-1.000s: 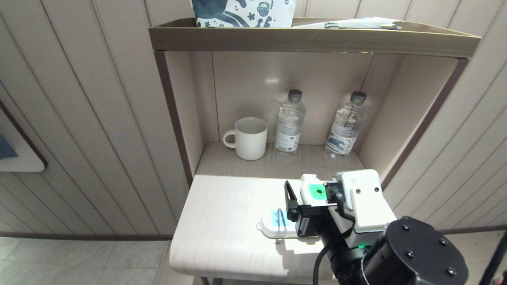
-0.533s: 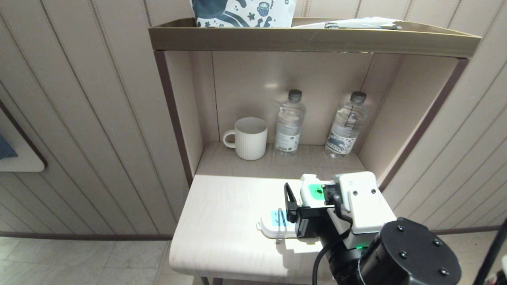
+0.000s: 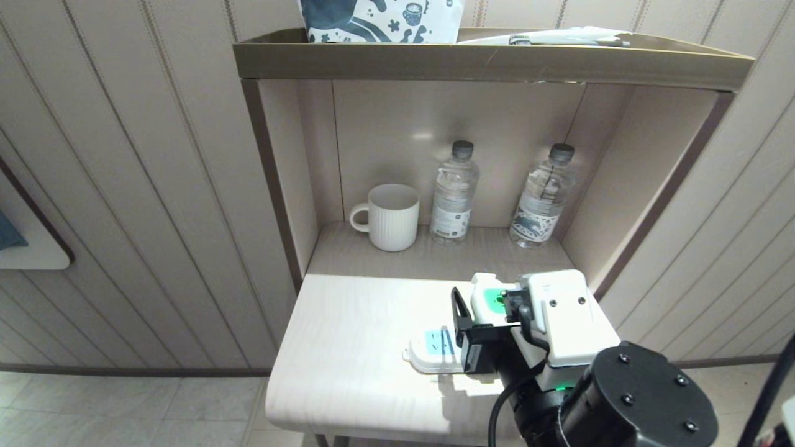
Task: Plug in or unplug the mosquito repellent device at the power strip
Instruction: Pick up the mosquito repellent liquid
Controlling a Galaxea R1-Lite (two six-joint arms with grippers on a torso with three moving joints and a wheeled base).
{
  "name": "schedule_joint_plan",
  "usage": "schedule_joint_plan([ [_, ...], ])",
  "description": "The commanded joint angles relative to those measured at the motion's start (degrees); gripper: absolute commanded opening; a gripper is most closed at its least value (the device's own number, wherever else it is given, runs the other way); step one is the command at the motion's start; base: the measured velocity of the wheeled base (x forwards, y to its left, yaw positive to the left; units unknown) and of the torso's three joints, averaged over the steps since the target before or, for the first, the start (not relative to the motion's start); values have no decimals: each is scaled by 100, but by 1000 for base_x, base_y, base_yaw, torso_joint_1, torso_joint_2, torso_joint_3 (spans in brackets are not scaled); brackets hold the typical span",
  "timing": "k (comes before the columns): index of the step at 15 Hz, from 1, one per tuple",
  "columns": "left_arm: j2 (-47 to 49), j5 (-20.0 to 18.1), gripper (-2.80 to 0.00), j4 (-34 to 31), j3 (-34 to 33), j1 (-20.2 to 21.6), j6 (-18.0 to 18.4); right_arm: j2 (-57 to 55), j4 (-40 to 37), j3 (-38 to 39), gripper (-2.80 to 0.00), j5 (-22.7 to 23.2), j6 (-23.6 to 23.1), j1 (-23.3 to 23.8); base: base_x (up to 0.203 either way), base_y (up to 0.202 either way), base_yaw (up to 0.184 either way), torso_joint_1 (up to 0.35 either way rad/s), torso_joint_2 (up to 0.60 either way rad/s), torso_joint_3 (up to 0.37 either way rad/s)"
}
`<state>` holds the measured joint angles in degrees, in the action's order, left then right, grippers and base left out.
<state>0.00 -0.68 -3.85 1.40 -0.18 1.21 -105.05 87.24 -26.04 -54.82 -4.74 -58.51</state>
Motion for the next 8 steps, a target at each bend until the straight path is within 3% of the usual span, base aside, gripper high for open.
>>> schedule_joint_plan([
  [1,0,-2,-280,-1,0,1,2,-7,272,11,-280,-29,-1,-2,0,0,0,0,0,0],
  [8,0,-2,-280,-1,0,1,2,-42,272,17,-280,-20,22,95,0,0,0,0,0,0],
])
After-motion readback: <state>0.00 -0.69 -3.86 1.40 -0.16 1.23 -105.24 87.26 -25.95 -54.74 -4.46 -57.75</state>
